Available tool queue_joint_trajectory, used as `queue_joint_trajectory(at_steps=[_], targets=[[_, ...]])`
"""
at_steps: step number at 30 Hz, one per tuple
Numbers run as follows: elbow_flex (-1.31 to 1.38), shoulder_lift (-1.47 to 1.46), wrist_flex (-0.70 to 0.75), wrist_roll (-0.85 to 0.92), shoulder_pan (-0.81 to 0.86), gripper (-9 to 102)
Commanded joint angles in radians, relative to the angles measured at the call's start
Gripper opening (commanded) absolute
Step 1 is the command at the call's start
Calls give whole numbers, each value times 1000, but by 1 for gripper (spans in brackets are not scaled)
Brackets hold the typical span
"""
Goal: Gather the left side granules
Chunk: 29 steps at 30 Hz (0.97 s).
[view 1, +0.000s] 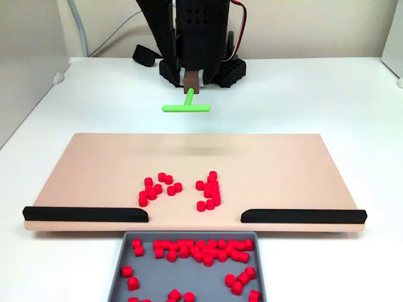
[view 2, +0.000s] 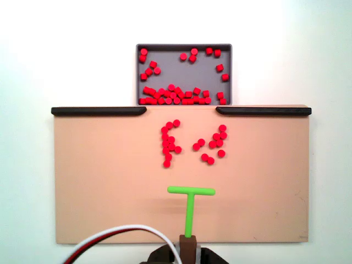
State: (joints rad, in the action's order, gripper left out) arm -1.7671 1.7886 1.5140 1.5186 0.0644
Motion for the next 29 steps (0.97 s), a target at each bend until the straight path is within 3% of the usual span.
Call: queue_joint_trajectory(at_steps=[1, 29], targets=[[6, 17, 0, 9, -8, 0], [6, 54, -2, 61, -11, 0]])
